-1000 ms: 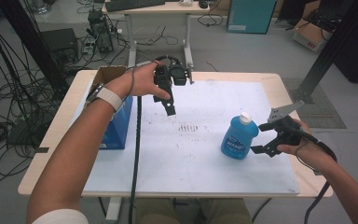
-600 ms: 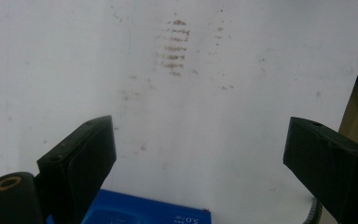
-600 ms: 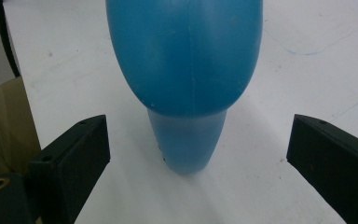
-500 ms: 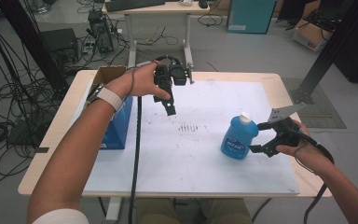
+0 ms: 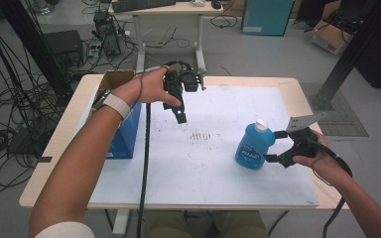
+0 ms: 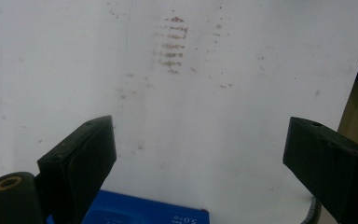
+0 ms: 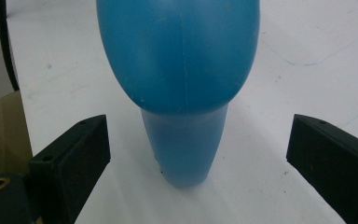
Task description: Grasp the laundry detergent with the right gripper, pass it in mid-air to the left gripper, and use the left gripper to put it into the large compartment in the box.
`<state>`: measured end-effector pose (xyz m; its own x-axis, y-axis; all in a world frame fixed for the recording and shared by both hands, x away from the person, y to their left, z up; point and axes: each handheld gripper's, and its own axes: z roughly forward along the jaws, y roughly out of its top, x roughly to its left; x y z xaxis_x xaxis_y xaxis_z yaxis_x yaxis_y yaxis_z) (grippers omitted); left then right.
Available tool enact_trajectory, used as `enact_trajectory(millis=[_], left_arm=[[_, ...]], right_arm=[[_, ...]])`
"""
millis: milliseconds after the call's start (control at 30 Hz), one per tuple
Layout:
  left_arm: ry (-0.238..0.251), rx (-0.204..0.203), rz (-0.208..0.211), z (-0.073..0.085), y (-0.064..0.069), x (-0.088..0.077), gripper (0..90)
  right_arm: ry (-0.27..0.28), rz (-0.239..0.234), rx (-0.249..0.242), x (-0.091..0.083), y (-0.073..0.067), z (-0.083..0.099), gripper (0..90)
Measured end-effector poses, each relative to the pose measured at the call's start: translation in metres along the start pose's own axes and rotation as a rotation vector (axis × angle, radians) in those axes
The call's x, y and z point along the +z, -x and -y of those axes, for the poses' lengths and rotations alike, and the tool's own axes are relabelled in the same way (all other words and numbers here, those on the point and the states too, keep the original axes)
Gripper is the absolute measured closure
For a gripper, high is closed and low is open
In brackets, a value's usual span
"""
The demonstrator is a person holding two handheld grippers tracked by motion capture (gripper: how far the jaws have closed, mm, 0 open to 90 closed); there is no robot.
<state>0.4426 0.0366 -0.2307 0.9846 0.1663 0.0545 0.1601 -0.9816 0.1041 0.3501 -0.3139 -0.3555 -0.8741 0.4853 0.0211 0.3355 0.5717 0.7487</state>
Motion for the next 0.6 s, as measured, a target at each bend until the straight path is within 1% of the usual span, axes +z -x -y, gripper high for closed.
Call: enact_trajectory(millis=[133, 167, 267, 467, 500, 600], left_arm=[[0.001, -0.002, 0.002, 0.0000, 0.0002, 0.0003, 9.7], [-0.004, 0.006, 0.002, -0.0003, -0.0001, -0.0002, 9.8], [-0.006, 0.006, 0.006, -0.0005, 0.0002, -0.0007, 9.7], [0.000, 0.004, 0.004, 0.0006, 0.0001, -0.0007, 9.8], [0.002, -0.002, 0.004, 0.0008, 0.0000, -0.0005, 9.7], [0.000, 0.002, 0.004, 0.0011, -0.0007, -0.0005, 9.7]], right_arm=[[0.022, 0.000, -0.002, 0.0008, -0.0001, 0.0015, 5.9], [0.029, 0.002, -0.003, 0.0012, -0.0002, 0.0018, 5.9], [0.040, 0.003, -0.002, 0.0017, -0.0012, 0.0025, 5.9], [0.045, 0.008, 0.002, 0.0021, -0.0027, 0.0034, 5.9], [0.046, 0.007, 0.005, 0.0019, -0.0030, 0.0033, 5.9], [0.046, 0.007, 0.002, 0.0018, -0.0029, 0.0027, 5.9]])
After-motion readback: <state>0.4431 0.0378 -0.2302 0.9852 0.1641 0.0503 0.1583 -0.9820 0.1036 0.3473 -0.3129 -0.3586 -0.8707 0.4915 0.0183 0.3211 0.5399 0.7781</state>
